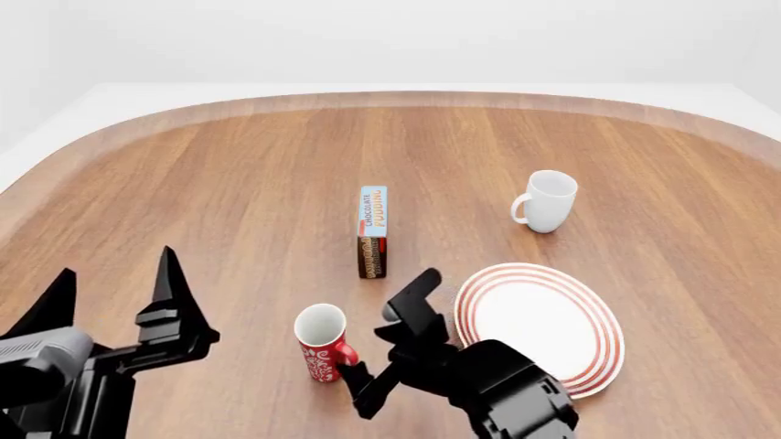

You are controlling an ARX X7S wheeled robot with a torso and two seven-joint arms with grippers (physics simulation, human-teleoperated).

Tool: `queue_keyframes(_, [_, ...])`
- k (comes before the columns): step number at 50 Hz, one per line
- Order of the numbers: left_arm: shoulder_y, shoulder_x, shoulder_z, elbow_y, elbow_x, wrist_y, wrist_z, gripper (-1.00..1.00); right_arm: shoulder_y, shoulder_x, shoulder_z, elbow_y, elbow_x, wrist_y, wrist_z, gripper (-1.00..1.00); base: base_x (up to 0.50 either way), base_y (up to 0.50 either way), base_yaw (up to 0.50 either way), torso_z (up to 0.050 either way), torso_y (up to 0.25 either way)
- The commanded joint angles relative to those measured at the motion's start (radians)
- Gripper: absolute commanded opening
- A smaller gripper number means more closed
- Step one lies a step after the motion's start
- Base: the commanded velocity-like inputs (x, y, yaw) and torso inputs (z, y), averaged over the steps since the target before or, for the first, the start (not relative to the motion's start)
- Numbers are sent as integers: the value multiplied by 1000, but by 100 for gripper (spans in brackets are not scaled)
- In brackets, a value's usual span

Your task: Pick up the red mug and put it on the plate

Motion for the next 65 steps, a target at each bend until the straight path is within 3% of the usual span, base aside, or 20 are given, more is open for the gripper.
queue_keyframes(1, [21,-6,-5,22,-19,4,0,100,26,-29,-20,106,-9,-45,-23,100,0,0,0,0,0])
queue_keyframes(29, [9,-21,-3,13,-35,3,-14,100,66,-64,-71,199,-10,-81,-49,100,0,0,0,0,0])
queue_keyframes(30, [9,-21,-3,13,-36,3,-15,100,65,-62,-68,192,-6,-82,-47,-100,0,0,0,0,0])
queue_keyframes(41, [11,-24,5,9,-34,9,-14,100,43,-40,-54,144,7,-94,-5,-100,0,0,0,0,0])
queue_keyframes(45, [12,-27,2,14,-38,9,-16,100,45,-40,-45,166,-26,-120,86,-100,0,0,0,0,0])
queue_keyframes(55, [9,-32,1,17,-46,9,-23,100,-33,48,-57,-125,-128,-135,311,-100,0,0,0,0,0])
queue_keyframes(65, [10,-35,4,19,-48,12,-26,100,-81,120,-40,-356,-144,-90,390,-100,0,0,0,0,0])
